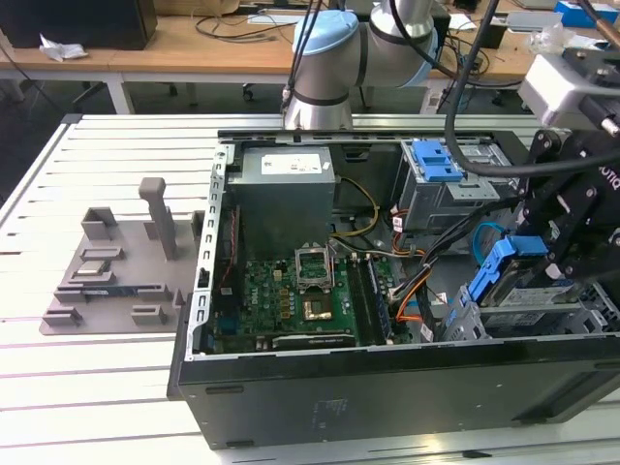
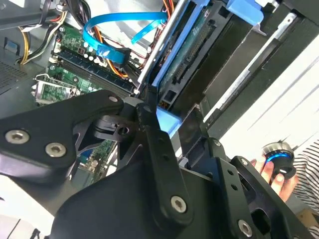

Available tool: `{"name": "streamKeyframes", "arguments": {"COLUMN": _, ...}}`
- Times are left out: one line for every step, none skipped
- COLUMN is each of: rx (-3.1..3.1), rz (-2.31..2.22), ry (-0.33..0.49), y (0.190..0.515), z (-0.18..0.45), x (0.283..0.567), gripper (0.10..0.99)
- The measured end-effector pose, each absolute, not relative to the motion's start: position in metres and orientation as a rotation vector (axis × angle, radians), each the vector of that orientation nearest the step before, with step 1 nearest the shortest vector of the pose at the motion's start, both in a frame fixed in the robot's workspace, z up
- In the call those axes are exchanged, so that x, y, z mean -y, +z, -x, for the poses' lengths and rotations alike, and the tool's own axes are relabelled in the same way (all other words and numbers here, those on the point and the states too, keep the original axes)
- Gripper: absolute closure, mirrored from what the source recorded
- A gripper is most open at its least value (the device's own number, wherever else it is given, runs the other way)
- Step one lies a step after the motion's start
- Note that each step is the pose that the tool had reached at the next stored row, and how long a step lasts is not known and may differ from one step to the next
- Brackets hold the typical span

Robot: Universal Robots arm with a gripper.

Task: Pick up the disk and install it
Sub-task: 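Insert the disk into the insertion slot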

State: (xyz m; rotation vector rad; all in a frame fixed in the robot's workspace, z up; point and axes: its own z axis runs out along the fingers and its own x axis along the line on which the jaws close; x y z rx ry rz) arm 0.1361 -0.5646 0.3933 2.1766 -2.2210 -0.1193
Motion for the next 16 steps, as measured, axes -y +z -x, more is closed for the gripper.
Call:
{"name": "streamKeyframes", "arguments": {"rx": 2.221, "rz": -2.177, "ry": -0.119, "y": 0.3978, "z": -0.1361, "x": 0.5643, "gripper": 0.643}}
{"name": "streamKeyframes", "arguments": {"rx": 2.221, "rz": -2.177, "ry": -0.119, "y": 0.4008, "z": -0.1361, "x": 0.5637, "gripper": 0.643}}
{"name": "streamKeyframes", "arguments": {"rx": 2.221, "rz": -2.177, "ry": -0.119, "y": 0.4019, "z": -0.1361, "x": 0.5633, "gripper": 0.643}}
{"name": "streamKeyframes", "arguments": {"rx": 2.221, "rz": -2.177, "ry": -0.119, "y": 0.4038, "z": -0.1361, "x": 0.5625, "gripper": 0.643}}
{"name": "streamKeyframes", "arguments": {"rx": 2.221, "rz": -2.177, "ry": -0.12, "y": 0.4058, "z": -0.1361, "x": 0.5611, "gripper": 0.643}}
{"name": "streamKeyframes", "arguments": {"rx": 2.221, "rz": -2.177, "ry": -0.119, "y": 0.4062, "z": -0.1361, "x": 0.5598, "gripper": 0.643}}
{"name": "streamKeyframes", "arguments": {"rx": 2.221, "rz": -2.177, "ry": -0.12, "y": 0.4062, "z": -0.1361, "x": 0.5577, "gripper": 0.659}}
{"name": "streamKeyframes", "arguments": {"rx": 2.221, "rz": -2.177, "ry": -0.119, "y": 0.4064, "z": -0.1361, "x": 0.5562, "gripper": 0.659}}
{"name": "streamKeyframes", "arguments": {"rx": 2.221, "rz": -2.178, "ry": -0.121, "y": 0.4064, "z": -0.1361, "x": 0.5557, "gripper": 0.659}}
{"name": "streamKeyframes", "arguments": {"rx": 2.222, "rz": -2.18, "ry": -0.124, "y": 0.4063, "z": -0.1361, "x": 0.5556, "gripper": 0.725}}
{"name": "streamKeyframes", "arguments": {"rx": 2.222, "rz": -2.183, "ry": -0.129, "y": 0.4062, "z": -0.1361, "x": 0.5555, "gripper": 0.788}}
{"name": "streamKeyframes", "arguments": {"rx": 2.222, "rz": -2.187, "ry": -0.134, "y": 0.4059, "z": -0.1361, "x": 0.5554, "gripper": 0.847}}
{"name": "streamKeyframes", "arguments": {"rx": 2.22, "rz": -2.191, "ry": -0.137, "y": 0.4052, "z": -0.1361, "x": 0.5554, "gripper": 0.906}}
{"name": "streamKeyframes", "arguments": {"rx": 2.217, "rz": -2.193, "ry": -0.138, "y": 0.4049, "z": -0.1361, "x": 0.5554, "gripper": 0.969}}
{"name": "streamKeyframes", "arguments": {"rx": 2.213, "rz": -2.197, "ry": -0.14, "y": 0.4042, "z": -0.1361, "x": 0.5554, "gripper": 0.969}}
{"name": "streamKeyframes", "arguments": {"rx": 2.209, "rz": -2.201, "ry": -0.141, "y": 0.4036, "z": -0.1361, "x": 0.5554, "gripper": 0.98}}
